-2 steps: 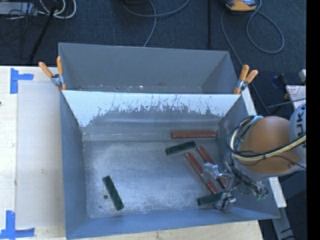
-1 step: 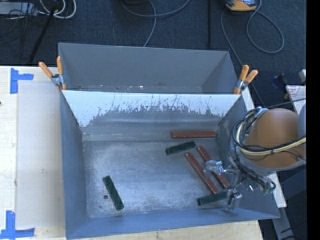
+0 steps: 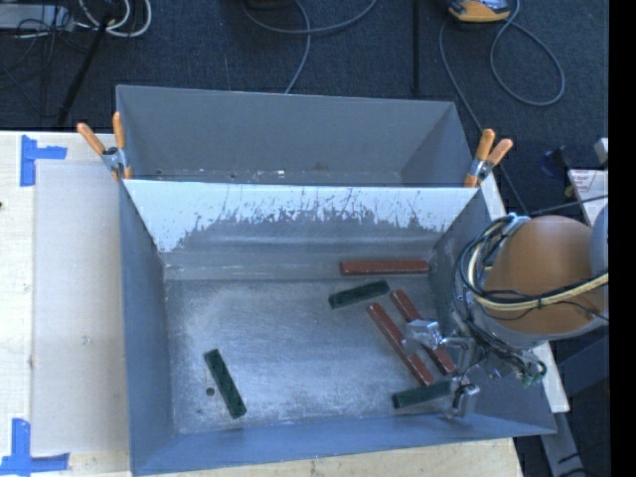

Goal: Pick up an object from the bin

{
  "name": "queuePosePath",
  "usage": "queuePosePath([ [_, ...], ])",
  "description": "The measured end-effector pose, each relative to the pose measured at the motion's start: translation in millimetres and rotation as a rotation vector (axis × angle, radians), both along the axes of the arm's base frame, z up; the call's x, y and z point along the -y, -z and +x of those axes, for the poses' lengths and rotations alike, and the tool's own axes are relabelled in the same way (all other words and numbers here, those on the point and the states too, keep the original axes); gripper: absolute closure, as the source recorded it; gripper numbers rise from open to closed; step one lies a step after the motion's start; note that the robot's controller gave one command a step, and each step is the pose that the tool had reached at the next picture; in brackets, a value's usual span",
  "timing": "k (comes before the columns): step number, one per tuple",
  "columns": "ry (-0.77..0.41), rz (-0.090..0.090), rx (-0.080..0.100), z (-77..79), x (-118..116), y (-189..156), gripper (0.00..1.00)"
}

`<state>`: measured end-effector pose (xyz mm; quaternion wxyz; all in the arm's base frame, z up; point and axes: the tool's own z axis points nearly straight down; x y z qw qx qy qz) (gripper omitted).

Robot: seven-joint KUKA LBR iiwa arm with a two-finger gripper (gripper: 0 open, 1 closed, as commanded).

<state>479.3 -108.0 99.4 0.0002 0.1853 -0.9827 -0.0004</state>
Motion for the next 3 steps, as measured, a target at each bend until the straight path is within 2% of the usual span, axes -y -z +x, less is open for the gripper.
queuePosePath([
  [1,-0.023,0.000,0.012,1.6,0.6,28.6,0.00],
  [2,-0.022,0.000,0.009,3.9,0.4,27.7,0.00],
  [3,-0.023,-0.001,-0.001,1.8,0.6,28.3,1.00],
])
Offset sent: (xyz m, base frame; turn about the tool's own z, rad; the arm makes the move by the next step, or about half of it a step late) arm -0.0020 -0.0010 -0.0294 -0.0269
